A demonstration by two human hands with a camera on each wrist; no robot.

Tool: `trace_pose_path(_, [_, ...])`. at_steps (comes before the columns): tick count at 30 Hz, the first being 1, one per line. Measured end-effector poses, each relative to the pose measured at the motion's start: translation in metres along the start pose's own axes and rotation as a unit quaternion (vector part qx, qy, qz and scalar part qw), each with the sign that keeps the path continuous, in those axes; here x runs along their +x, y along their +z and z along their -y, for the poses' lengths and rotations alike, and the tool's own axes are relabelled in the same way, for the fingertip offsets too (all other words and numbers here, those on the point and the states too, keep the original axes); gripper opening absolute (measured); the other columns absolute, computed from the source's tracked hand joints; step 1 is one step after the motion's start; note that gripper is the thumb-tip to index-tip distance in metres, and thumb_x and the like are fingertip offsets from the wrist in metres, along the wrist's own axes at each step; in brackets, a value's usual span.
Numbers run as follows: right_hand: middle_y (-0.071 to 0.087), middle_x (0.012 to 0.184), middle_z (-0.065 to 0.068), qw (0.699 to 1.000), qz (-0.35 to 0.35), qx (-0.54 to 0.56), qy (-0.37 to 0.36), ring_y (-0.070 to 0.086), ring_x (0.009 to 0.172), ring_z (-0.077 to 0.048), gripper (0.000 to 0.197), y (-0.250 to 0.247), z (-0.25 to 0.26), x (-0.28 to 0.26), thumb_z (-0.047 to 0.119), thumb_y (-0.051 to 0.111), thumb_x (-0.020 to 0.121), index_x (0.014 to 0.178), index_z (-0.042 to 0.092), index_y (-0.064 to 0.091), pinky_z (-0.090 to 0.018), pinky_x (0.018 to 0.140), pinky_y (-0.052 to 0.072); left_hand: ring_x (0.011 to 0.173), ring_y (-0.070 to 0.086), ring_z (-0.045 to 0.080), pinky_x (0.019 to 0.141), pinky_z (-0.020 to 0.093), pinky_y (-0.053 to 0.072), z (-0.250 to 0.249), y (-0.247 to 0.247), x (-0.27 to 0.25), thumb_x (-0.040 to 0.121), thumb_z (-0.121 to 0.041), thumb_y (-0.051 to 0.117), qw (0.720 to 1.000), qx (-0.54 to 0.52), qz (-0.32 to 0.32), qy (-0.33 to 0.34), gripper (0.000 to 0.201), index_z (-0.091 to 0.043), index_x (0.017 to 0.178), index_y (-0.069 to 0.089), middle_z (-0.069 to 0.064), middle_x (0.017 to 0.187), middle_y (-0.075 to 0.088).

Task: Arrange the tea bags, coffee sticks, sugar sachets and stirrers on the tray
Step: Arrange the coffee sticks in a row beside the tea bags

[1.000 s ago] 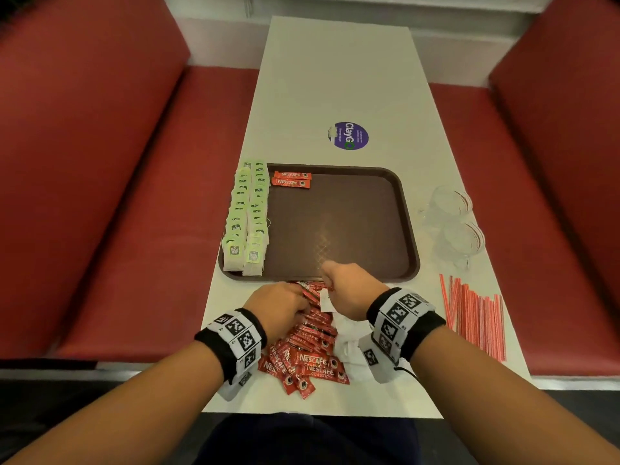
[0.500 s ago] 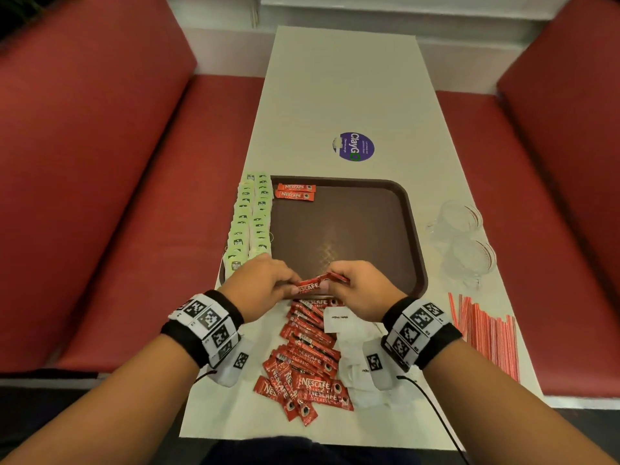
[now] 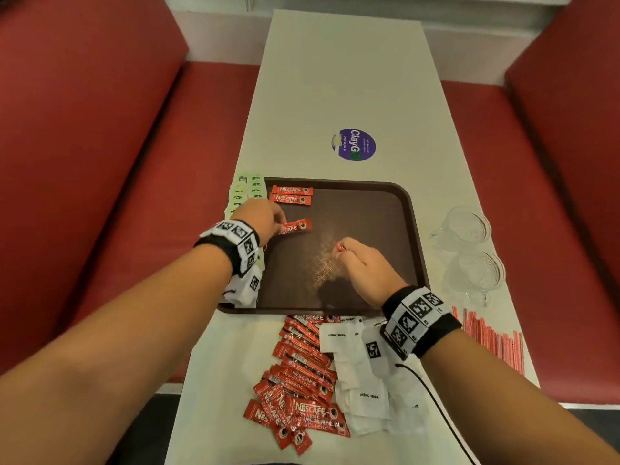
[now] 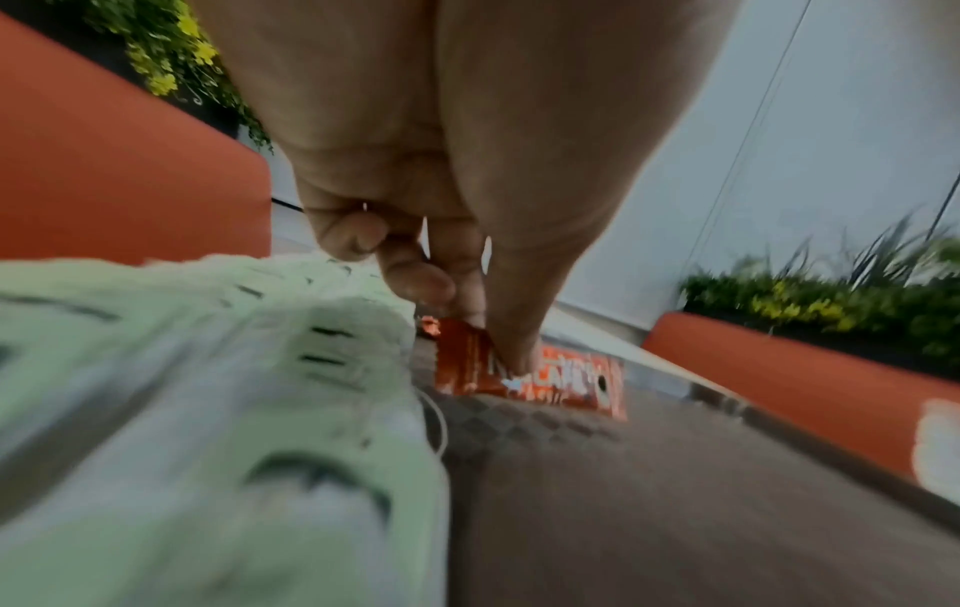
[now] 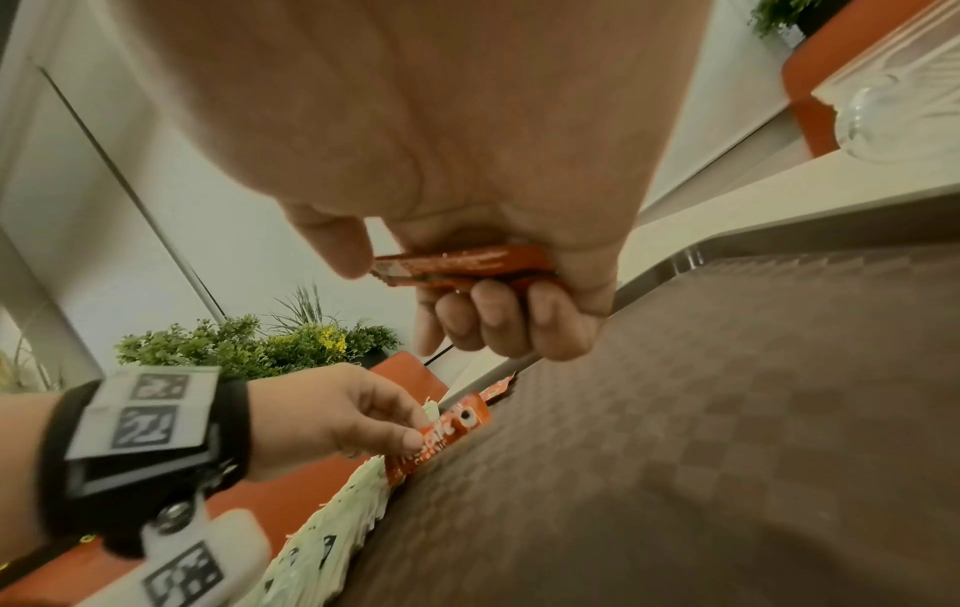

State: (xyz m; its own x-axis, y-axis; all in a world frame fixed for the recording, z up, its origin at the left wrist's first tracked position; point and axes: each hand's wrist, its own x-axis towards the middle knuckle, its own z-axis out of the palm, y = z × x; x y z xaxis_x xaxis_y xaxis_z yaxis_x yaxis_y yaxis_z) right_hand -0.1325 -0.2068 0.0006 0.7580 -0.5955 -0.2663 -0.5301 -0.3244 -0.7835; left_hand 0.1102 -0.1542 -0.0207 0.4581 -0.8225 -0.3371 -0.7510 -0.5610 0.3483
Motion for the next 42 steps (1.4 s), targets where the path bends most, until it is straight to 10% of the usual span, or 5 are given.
trace_pose_path(14, [0.062,0.08,0.0,1.0,-0.002,-0.029,-0.004,0.058,0.073,-0.019,0.017,-0.004,-0.005,0.023,0.019,0.048,0.101,0.088,0.025,0.058,-0.037,0.07,0.048,0.092,0.063,0.014,0.086,0.029,0.052,-0.019,0.002,0.067,0.082,-0.022,0.079,0.986,0.134,0.1,0.004,0.014,-0.024,0.096,0.077,-0.006,0.099,0.07])
trace_pose_path(22, [0.071,0.09,0.005,1.0,0.005,-0.025,-0.016,0.065,0.079,-0.01,0.022,-0.008,-0.015,0.021,0.023,0.048,0.104,0.118,0.03,0.063,-0.035,0.081,0.056,0.092,0.065,0.021,0.082,0.03,0.052,-0.019,-0.008,0.082,0.082,-0.019,0.077,0.988,0.149,0.048,-0.008,0.01,-0.026,0.089,0.076,-0.001,0.101,0.072])
trace_pose_path(27, [0.062,0.092,-0.001,0.999,0.018,-0.035,-0.008,0.057,0.087,-0.013,0.027,-0.011,-0.012,0.019,0.024,0.04,0.106,0.107,0.02,0.067,-0.036,0.084,0.046,0.092,0.066,0.022,0.083,0.031,0.053,-0.021,-0.008,0.078,0.084,-0.02,0.074,0.991,0.128,0.03,-0.004,0.008,-0.025,0.091,0.075,0.001,0.101,0.071])
trace_pose_path(36, [0.053,0.107,0.004,0.991,0.001,-0.127,-0.047,0.05,0.096,-0.008,0.039,-0.005,-0.014,0.031,0.016,0.047,0.103,0.141,0.016,0.055,-0.019,0.085,0.038,0.083,0.06,0.01,0.077,0.029,0.044,-0.043,-0.007,0.009,0.097,-0.051,0.05,0.987,-0.016,-0.004,0.157,0.031,-0.026,0.097,0.069,-0.013,0.083,0.064])
trace_pose_path(42, [0.058,0.099,0.007,0.99,-0.051,-0.098,-0.083,0.054,0.089,-0.01,0.024,-0.004,-0.008,0.037,0.016,0.061,0.097,0.119,0.022,0.067,-0.019,0.078,0.04,0.078,0.057,0.0,0.073,0.024,0.046,-0.038,-0.002,-0.03,0.09,-0.041,0.066,0.979,-0.056,0.007,0.198,0.015,-0.032,0.099,0.073,-0.016,0.083,0.066])
